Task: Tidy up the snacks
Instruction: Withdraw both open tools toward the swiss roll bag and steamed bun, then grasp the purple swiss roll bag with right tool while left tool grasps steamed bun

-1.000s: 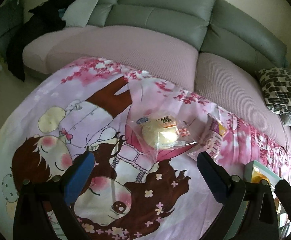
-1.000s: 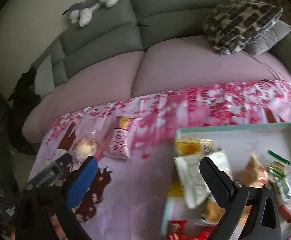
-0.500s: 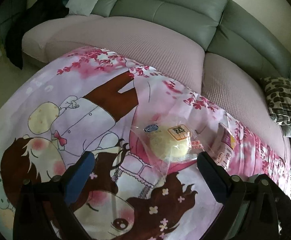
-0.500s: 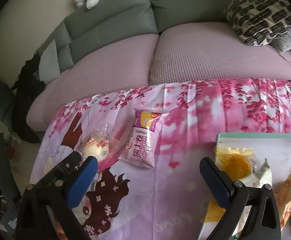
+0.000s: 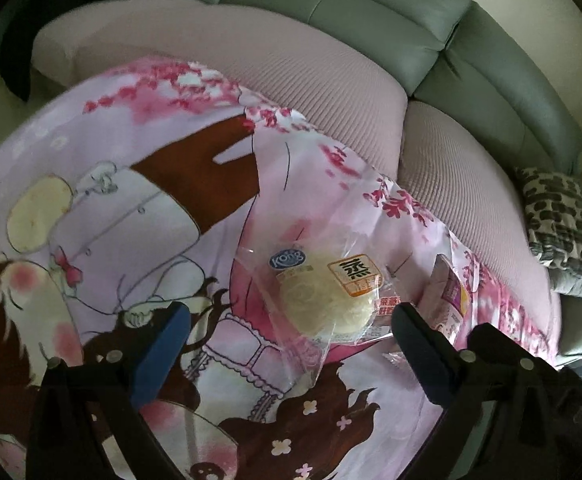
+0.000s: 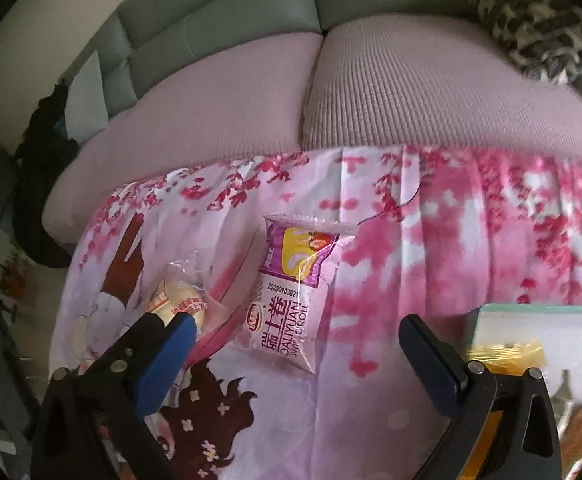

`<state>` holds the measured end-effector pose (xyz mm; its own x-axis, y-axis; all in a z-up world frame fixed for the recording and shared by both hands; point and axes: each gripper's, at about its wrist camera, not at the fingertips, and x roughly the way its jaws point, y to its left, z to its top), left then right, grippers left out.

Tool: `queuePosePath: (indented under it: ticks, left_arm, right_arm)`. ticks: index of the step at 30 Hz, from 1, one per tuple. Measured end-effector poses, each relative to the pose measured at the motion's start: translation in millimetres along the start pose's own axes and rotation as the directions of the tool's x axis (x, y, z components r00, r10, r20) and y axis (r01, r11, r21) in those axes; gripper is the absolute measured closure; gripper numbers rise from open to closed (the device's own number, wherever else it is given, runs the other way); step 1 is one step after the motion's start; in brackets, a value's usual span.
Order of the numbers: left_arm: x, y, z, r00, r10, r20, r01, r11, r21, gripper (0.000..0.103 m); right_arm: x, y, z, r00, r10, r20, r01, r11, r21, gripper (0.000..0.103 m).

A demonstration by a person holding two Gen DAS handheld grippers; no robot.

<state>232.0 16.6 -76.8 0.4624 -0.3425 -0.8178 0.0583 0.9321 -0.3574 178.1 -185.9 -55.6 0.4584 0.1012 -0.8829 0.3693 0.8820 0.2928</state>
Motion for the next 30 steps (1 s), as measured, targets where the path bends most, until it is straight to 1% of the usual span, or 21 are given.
queuePosePath:
  ticks: [2,6,10,13,15,20,24,27,30]
  left_arm:
    - [3.8,3.3,0.1,1.000,-0.027,-0.014,0.026,0.999,-0.026,0.003]
    - [10.8,2.9,0.4,0.998,-0.042,-0.043,0.041,0.998,-0.042,0.009]
    - [15.5,4.9,2.0,0.997,-0.049,-0.066,0.045,0.997,-0.059,0.010]
    - [17.4,7.6,4.9,0.995,-0.057,-0.081,0.050,0.996,-0.077,0.010]
    - [17.9,9.5,6.1,0.994,-0.069,-0.085,0.062,0.994,-0.086,0.010]
    - [18.9,8.3,7.8,0.991,-0.090,-0.100,0.080,0.992,-0.101,0.010]
    - [15.7,4.3,15.0,0.991,-0.093,-0.100,0.083,0.992,-0.098,0.012]
    - [15.6,3.9,22.1,0.994,-0.055,-0.097,0.046,0.995,-0.089,0.014]
    - [18.8,3.5,25.4,0.993,-0.037,-0.110,0.028,0.996,-0.081,0.018]
  right_arm:
    - [6.3,-5.2,1.4,1.000,0.017,-0.018,-0.017,0.999,0.041,0.004]
    - [15.5,-6.7,1.9,0.999,0.018,-0.038,-0.016,0.999,0.047,0.004]
    - [18.0,-6.3,3.6,0.999,0.024,-0.039,-0.022,0.999,0.040,0.006]
    - [20.9,-7.6,5.9,0.998,0.040,-0.045,-0.038,0.998,0.057,0.008]
    - [22.3,-9.0,7.4,0.998,0.033,-0.048,-0.030,0.998,0.064,0.012]
    - [24.0,-10.6,8.7,0.998,0.014,-0.055,-0.011,0.998,0.060,0.013]
    - [25.1,-9.7,9.9,0.998,0.005,-0.063,-0.002,0.998,0.058,0.013]
    - [23.9,-11.1,11.6,0.998,-0.008,-0.065,0.012,0.998,0.058,0.014]
    - [27.3,-10.0,13.8,0.997,-0.023,-0.071,0.027,0.998,0.050,0.016]
